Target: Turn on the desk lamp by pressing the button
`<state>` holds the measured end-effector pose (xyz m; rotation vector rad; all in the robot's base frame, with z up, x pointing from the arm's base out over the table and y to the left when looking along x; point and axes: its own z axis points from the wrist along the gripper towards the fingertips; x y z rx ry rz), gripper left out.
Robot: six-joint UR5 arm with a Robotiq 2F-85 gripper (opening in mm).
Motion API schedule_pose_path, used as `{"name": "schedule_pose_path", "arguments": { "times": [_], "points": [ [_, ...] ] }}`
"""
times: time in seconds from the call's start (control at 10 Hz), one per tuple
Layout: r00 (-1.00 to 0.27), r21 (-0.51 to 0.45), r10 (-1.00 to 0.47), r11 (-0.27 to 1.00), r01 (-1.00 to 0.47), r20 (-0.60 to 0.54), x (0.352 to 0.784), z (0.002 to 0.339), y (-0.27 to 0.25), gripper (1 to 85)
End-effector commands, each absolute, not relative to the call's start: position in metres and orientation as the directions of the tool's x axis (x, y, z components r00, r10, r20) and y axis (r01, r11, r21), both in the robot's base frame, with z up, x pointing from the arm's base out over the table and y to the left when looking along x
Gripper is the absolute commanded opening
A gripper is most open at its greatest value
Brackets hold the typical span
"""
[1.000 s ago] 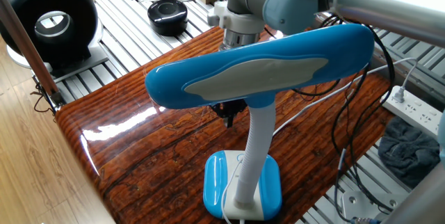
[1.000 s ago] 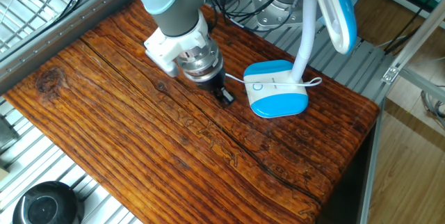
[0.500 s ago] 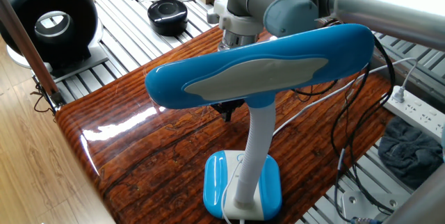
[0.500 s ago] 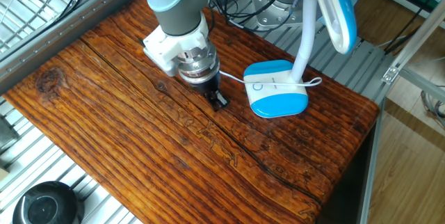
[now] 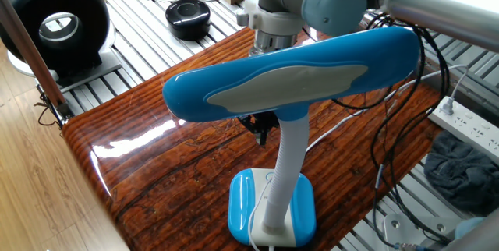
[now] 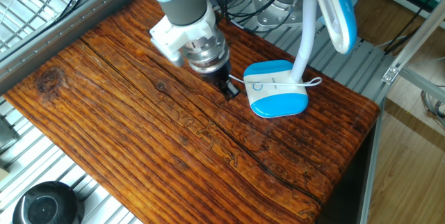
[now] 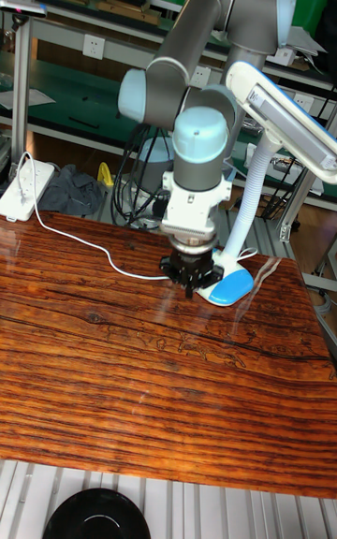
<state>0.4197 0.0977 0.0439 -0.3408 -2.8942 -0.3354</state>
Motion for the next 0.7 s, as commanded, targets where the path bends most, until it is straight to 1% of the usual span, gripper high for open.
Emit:
{"name": "schedule_pose_path", "arguments": {
  "times": [0.0, 0.3, 0.6],
  "points": [
    [-0.945, 0.248, 0.187, 0.935, 0.255, 0.268, 0.404, 0.055, 0.108, 1.0],
    [-0.948, 0.258, 0.169, 0.936, 0.240, 0.269, 0.402, 0.053, 0.104, 1.0],
    [-0.953, 0.294, 0.142, 0.930, 0.221, 0.268, 0.397, 0.051, 0.098, 1.0]
  ]
}}
